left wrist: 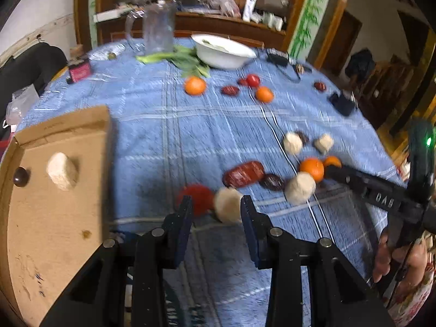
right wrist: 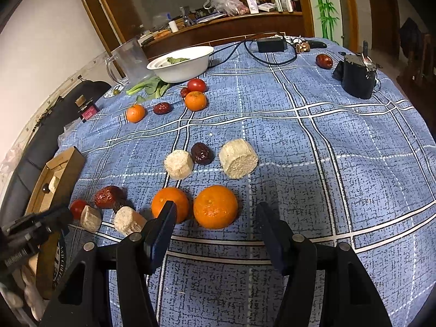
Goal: Organize fruits
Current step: 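Grasp a beige round cake with the left gripper while the right grasps an orange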
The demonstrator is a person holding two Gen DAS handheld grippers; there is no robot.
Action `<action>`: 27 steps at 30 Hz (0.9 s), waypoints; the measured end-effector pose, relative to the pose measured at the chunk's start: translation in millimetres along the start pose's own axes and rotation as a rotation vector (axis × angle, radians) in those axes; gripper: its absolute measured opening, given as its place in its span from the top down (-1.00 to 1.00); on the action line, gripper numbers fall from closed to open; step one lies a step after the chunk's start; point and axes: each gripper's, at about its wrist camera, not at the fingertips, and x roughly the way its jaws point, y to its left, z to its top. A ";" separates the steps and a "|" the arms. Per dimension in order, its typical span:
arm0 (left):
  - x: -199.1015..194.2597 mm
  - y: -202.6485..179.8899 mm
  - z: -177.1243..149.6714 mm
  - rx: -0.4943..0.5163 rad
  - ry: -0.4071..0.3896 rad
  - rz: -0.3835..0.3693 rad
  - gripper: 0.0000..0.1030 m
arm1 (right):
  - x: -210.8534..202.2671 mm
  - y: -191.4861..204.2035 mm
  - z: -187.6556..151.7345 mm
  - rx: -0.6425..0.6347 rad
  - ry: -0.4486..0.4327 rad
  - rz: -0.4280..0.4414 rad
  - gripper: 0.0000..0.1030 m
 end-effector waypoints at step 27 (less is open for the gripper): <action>28.8 -9.1 -3.9 -0.020 -0.019 0.036 0.47 | -4.8 11.4 -1.1 -0.100 -0.026 -0.055 -0.24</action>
